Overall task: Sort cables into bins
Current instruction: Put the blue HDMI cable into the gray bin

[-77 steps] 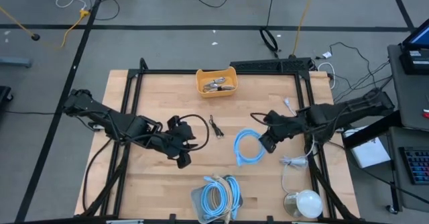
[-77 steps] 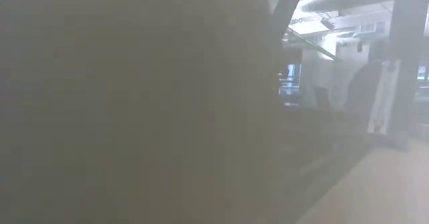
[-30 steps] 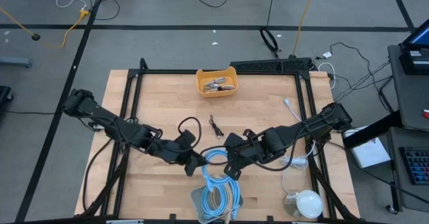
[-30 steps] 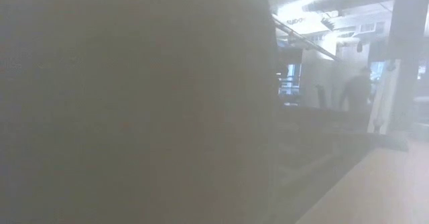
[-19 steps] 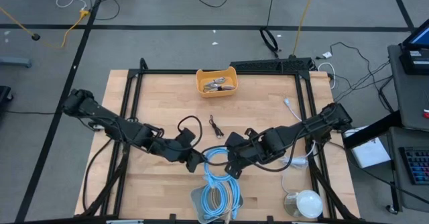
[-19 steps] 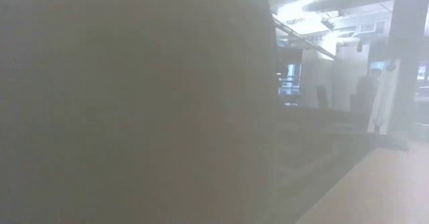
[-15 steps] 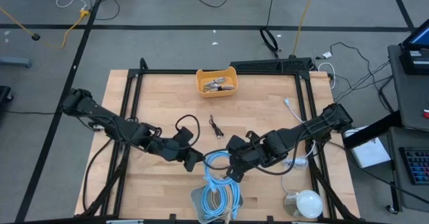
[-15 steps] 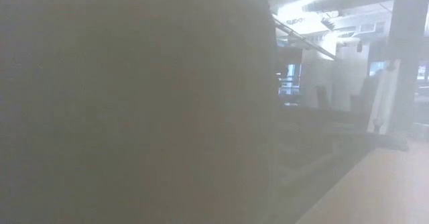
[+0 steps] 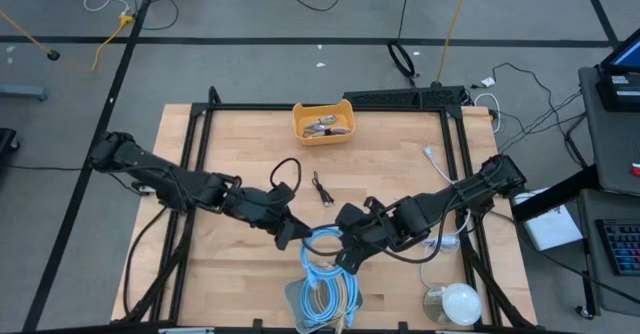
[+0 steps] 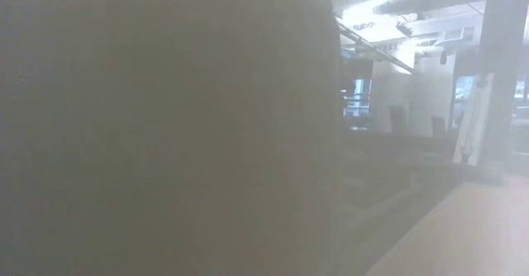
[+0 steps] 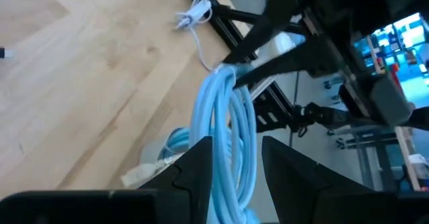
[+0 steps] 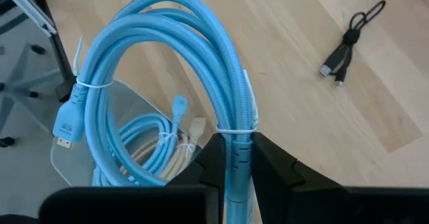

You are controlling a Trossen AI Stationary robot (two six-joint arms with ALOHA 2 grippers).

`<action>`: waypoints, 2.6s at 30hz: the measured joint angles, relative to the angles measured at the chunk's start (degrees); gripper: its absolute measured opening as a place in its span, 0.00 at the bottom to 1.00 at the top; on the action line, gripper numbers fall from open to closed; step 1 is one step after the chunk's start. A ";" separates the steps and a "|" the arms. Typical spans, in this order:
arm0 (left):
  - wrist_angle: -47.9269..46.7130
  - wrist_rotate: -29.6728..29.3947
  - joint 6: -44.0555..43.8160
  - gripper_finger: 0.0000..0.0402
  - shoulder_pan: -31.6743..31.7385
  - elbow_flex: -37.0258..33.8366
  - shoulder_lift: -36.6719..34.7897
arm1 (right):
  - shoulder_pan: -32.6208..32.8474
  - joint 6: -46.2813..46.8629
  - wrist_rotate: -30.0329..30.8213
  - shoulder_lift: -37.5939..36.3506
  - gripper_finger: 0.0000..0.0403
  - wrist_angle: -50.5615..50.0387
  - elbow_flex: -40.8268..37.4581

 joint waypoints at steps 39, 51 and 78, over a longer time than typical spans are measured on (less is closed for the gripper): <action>-4.01 10.60 3.97 0.03 1.60 0.02 -0.12 | -0.33 -6.63 3.11 -2.10 0.11 4.71 0.15; -11.70 23.44 15.31 0.03 1.03 -0.08 0.03 | 0.48 -9.44 -1.42 -5.54 0.30 10.04 0.24; 48.61 43.09 18.28 0.03 -1.24 0.02 28.79 | 1.40 -9.28 -3.53 -5.99 0.26 10.06 0.21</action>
